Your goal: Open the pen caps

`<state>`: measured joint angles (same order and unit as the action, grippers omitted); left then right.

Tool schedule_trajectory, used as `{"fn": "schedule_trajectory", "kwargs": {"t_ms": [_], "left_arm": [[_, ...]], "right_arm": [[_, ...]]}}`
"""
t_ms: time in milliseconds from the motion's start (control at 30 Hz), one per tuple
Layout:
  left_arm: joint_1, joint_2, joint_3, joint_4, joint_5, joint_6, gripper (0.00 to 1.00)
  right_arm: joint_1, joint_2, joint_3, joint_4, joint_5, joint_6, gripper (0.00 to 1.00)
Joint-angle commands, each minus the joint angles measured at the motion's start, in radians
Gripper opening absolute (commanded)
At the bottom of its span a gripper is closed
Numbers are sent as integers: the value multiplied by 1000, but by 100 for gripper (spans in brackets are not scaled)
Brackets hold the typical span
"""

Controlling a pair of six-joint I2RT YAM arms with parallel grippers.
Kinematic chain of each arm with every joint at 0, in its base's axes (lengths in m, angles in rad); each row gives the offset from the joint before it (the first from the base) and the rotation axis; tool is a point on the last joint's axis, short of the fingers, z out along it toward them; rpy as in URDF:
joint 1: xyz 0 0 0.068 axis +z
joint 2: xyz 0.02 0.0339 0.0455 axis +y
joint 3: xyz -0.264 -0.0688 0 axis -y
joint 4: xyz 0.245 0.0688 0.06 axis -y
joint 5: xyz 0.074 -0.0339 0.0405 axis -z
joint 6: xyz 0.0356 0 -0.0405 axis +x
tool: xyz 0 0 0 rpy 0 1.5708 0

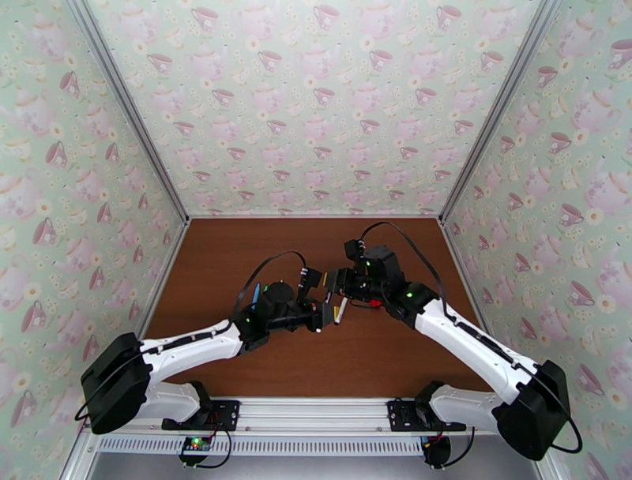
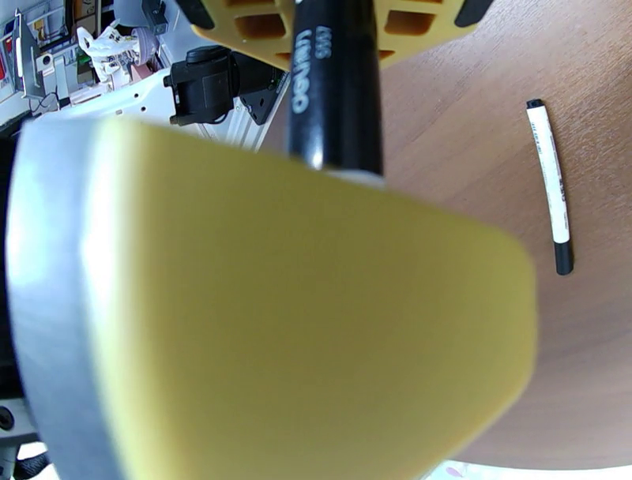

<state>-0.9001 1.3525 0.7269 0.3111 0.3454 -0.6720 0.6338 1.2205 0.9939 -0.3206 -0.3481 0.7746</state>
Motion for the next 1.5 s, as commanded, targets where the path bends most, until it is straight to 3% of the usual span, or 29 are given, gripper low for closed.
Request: {"fn": "schedule_trajectory", "kwargs": {"t_ms": [0, 367, 567, 700, 833, 1067, 1133, 1267, 1467], "left_arm": [[-6, -24, 8, -16, 33, 24, 7], [-30, -56, 0, -149, -76, 69, 6], [-2, -43, -23, 45, 208, -18, 9], [-3, -37, -6, 71, 289, -32, 10], [-13, -42, 23, -85, 184, 37, 10], [-141, 2, 170, -454, -261, 192, 8], [-171, 25, 206, -504, -337, 213, 8], [-199, 44, 229, -506, -348, 217, 7], [-166, -42, 133, -327, -217, 160, 7]], "right_arm": [[6, 0, 39, -1, 0, -14, 19], [-42, -77, 31, -22, 74, 29, 10], [-154, -144, -21, 102, -135, -3, 10], [-192, -185, -39, 133, -190, -55, 10], [-207, -194, -21, 64, -113, -66, 9], [-210, -147, 60, -170, 127, -9, 7], [-210, -146, 68, -203, 181, -15, 6], [-225, -147, 64, -231, 217, -30, 6], [-268, -161, -9, -193, 71, -160, 12]]}}
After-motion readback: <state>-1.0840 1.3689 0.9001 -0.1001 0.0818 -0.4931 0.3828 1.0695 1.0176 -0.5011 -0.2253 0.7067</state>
